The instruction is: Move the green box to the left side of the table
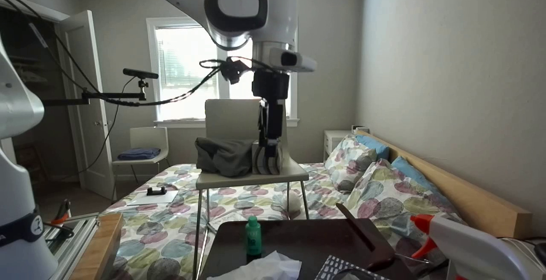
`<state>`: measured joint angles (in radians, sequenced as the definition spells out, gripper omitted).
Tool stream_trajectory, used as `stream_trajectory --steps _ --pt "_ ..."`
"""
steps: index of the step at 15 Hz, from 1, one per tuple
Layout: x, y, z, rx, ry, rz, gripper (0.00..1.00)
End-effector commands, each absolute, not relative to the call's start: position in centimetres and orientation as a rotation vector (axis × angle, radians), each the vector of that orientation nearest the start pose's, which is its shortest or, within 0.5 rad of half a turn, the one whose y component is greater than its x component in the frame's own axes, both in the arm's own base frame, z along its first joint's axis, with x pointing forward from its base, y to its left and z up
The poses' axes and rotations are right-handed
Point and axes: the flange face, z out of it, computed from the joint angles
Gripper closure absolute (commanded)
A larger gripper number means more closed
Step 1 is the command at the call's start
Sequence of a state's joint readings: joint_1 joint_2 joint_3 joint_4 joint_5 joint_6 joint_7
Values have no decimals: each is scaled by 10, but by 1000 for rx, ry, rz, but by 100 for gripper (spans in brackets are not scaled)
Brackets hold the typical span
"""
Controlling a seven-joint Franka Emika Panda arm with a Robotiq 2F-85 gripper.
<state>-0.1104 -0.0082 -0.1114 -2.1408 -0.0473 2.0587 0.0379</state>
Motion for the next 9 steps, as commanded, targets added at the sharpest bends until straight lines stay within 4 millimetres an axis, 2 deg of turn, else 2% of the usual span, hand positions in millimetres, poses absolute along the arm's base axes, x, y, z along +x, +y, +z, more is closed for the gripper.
stream_trajectory --steps 1,3,6,7,9 --pt "533 -97 356 -3140 380 121 0" --pt "536 -86 332 -3119 422 162 0" --pt "534 -72 297 -3099 412 317 0" --pt "533 -79 312 -3128 389 265 0" --pt "533 -77 303 -3127 385 289 0"
